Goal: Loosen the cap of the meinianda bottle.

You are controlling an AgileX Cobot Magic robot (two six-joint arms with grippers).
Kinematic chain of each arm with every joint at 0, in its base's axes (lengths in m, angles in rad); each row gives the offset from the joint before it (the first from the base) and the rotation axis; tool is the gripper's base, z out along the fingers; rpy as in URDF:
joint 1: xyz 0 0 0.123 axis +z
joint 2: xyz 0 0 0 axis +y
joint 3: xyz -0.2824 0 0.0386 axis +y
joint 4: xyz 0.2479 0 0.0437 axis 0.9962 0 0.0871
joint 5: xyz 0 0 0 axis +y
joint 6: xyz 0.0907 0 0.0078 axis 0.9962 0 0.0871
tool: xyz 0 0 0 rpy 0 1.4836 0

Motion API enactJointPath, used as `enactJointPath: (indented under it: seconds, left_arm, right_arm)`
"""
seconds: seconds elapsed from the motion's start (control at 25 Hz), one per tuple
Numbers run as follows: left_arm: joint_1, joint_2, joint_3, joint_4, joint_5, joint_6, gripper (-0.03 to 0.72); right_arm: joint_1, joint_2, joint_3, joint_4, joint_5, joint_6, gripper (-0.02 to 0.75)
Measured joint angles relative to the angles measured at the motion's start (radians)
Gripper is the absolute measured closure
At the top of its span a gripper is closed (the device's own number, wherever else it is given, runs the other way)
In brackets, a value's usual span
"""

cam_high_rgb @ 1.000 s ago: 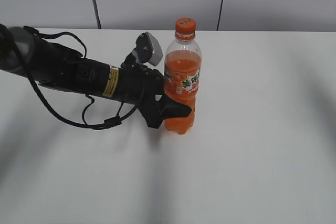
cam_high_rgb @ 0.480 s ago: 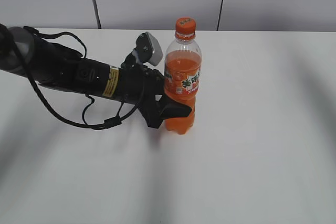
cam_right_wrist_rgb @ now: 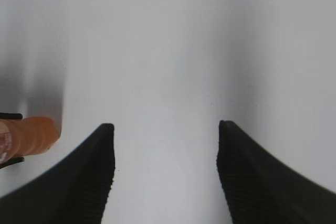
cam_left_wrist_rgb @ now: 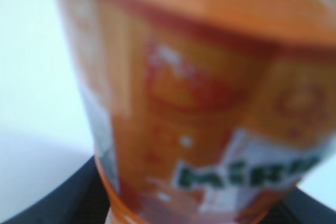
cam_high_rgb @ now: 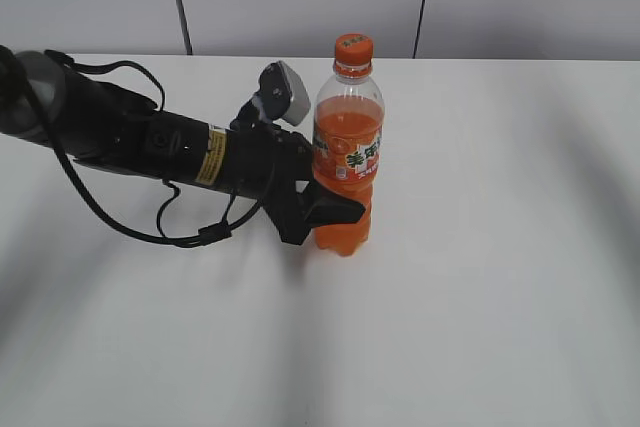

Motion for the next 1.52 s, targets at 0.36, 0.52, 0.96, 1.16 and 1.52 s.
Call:
enactJointPath:
  seconds: [0.36,0.52,0.96,1.16,1.52]
  left_arm:
    - [0.000,0.000,0.000,0.000,0.000,0.000,0.270]
    - [0.000,0.000,0.000,0.000,0.000,0.000,0.270]
    - [0.000,0.000,0.000,0.000,0.000,0.000,0.270]
    - [0.000,0.000,0.000,0.000,0.000,0.000,0.270]
    - [0.000,0.000,0.000,0.000,0.000,0.000,0.270]
  right_arm:
    - [0.235,0.036,-0.006,-0.056,-0.001,0.006,0.276]
    - [0.335,0.050,-0.006,-0.073,-0.001,0.025,0.276]
    - [0.494,0.059,-0.006,-0.080,0.000,0.110,0.277]
    - [0.522,0.059,-0.006,-0.080,0.000,0.155,0.277]
    - [0.572,0.106,-0.101,-0.061,0.002,0.166,0.277]
